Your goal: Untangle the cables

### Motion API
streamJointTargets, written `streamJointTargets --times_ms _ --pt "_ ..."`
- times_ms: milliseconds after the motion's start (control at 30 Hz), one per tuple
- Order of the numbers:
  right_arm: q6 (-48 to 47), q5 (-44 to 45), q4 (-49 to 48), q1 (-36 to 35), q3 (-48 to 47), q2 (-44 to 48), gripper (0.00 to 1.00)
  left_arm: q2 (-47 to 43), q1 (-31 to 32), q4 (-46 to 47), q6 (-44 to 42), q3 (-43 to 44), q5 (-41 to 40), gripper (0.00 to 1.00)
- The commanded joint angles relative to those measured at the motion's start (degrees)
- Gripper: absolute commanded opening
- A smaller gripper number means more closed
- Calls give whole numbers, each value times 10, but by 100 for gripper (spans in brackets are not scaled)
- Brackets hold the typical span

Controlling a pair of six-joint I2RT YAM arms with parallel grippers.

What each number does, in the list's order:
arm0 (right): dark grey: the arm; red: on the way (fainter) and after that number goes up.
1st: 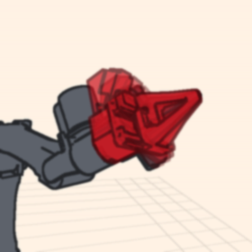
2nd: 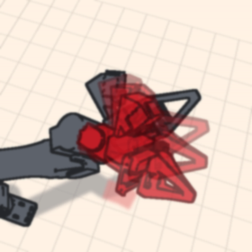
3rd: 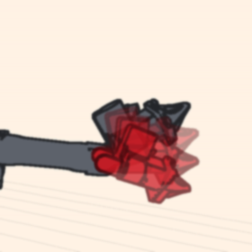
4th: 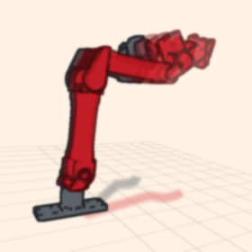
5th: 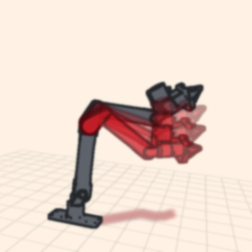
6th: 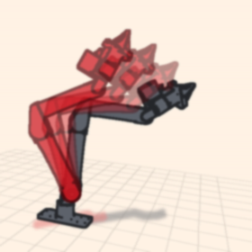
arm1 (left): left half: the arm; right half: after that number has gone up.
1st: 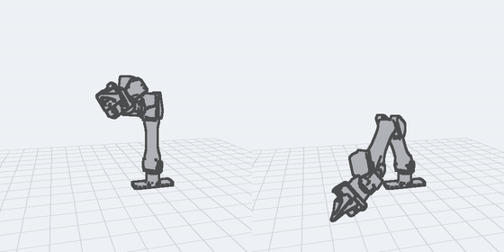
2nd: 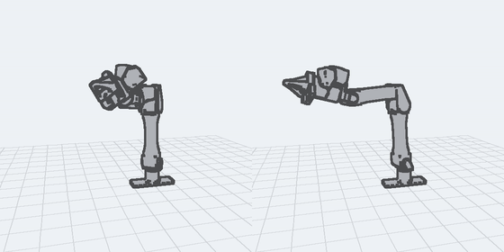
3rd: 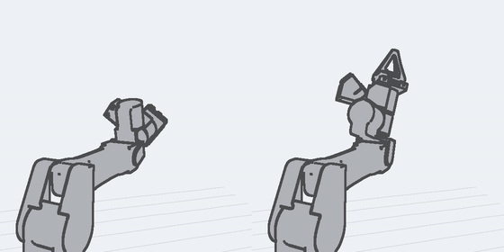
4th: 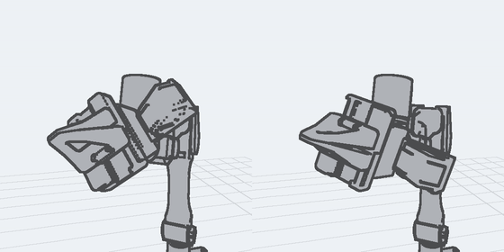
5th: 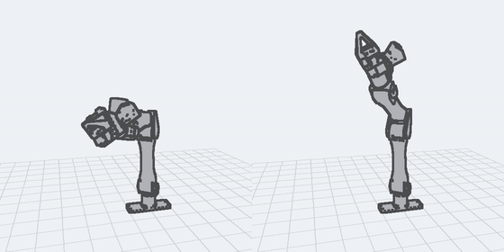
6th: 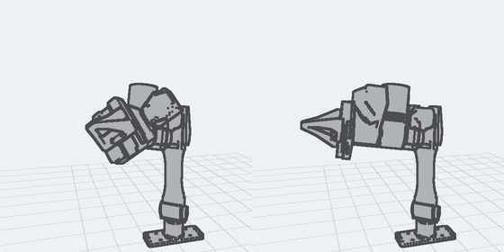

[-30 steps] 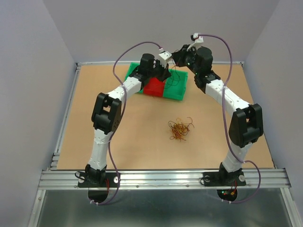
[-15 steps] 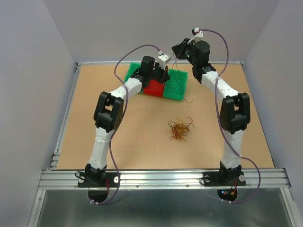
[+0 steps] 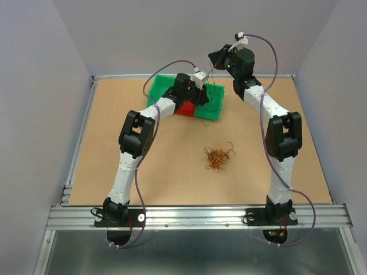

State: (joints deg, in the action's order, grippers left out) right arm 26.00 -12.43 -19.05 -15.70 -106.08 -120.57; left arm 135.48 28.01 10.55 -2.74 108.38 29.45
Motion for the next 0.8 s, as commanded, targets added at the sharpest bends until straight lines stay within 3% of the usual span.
streamJointTargets --times_ms 0,200,333,567,767 --pt "15 4 -43 4 -47 -11 1 -40 -11 -8 -10 -7 -12 42" --pt "21 12 -28 6 -83 -48 1 -101 -16 1 -11 -79 -28 73" --pt "15 25 -14 7 -101 -59 1 -172 -16 83 -16 -186 -88 84" --pt "15 10 -3 7 -116 -77 1 -209 -24 87 -11 -222 -63 89" --pt "5 -19 -35 2 -53 -65 0 -239 -27 118 -29 -268 -84 89"
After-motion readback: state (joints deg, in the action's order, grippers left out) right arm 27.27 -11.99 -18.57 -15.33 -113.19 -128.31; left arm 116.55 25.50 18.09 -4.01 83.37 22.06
